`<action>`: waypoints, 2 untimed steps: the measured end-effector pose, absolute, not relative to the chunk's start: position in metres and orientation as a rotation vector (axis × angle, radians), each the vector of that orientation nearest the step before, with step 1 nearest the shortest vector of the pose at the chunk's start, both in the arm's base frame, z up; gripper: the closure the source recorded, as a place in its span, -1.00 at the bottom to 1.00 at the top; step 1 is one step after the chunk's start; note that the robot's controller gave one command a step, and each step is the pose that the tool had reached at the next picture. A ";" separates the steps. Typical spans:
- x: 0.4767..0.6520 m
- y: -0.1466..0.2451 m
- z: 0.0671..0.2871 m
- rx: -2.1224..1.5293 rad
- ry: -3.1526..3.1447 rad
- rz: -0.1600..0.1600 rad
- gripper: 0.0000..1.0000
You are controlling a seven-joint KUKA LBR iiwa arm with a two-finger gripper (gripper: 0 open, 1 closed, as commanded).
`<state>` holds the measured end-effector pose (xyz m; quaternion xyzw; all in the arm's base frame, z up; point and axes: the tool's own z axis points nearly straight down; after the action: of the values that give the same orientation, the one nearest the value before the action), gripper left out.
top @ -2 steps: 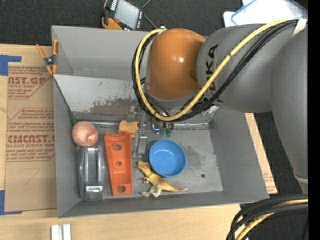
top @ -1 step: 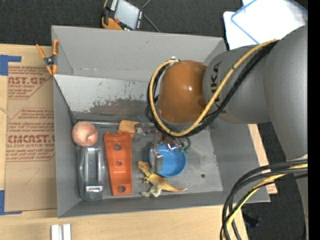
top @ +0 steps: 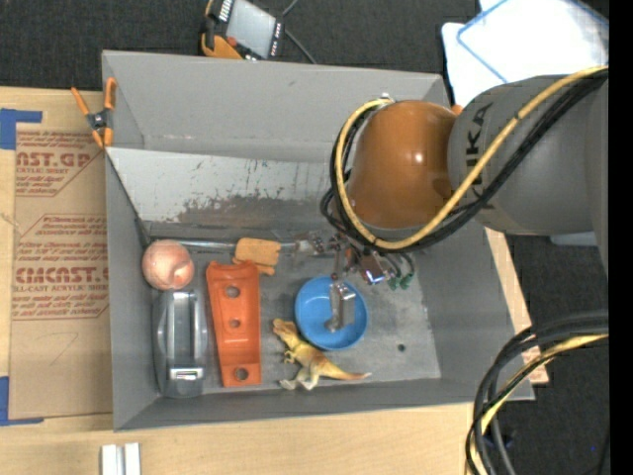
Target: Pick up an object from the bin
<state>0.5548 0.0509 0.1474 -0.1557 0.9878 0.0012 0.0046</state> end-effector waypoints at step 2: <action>0.546 0.017 0.084 -1.090 2.938 0.006 -1.00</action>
Offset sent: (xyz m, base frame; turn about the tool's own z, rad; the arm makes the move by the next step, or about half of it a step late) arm 0.0022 -0.0403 -0.0774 -0.2259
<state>0.5463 0.0168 0.0837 -0.3479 0.9375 0.0020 0.0037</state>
